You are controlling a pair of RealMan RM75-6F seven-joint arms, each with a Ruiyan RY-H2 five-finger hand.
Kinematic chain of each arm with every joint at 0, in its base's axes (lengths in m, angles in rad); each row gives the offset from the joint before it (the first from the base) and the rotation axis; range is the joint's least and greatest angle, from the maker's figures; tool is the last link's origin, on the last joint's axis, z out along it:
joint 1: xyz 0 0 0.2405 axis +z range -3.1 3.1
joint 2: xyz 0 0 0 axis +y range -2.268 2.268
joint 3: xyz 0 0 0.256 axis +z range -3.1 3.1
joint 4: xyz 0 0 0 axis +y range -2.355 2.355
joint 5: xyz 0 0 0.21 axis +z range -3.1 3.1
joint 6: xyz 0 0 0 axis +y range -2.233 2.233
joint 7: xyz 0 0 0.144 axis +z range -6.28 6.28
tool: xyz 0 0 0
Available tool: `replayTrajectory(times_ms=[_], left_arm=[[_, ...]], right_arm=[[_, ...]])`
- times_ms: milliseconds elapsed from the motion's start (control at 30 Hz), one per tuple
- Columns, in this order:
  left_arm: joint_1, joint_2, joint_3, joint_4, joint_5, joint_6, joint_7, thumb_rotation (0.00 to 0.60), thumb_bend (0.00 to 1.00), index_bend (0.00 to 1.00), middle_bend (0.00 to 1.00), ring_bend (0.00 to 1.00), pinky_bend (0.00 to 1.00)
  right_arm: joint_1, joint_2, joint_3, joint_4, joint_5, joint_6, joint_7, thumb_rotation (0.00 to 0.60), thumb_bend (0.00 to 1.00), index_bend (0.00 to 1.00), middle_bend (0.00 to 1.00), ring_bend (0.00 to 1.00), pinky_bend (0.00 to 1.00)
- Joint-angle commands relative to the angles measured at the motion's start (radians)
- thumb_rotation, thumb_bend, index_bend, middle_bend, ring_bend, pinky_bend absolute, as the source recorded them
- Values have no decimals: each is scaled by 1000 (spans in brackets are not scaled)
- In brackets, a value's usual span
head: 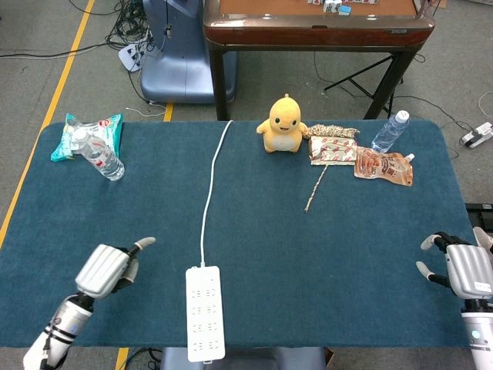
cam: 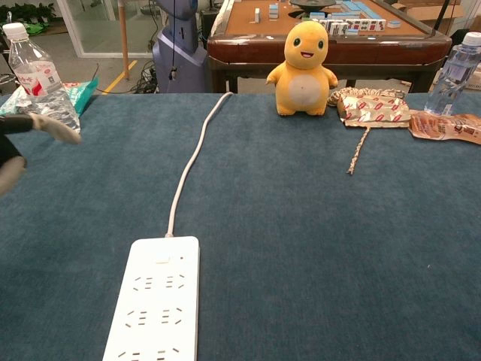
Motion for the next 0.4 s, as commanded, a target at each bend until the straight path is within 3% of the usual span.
replayTrajectory(times_ms=[33,167,400], left_arm=[[58,61,-8,-38,-68,51,24,600,692,229,543,422,760],[115,119,-17,-81,-154,100,81,600,676,256,439,348,663],[221,140,-33,-48,-232,213,55,600,674,286,365,284,605]], right_arm=[[-2,2,3,-1,2,5,1,600,181,490,421,441,576],[-6,3,10,-2,3,20,12,600,181,490,418,434,576],[-13,4,11,-6,4,31,18,600,180,490,408,419,536]])
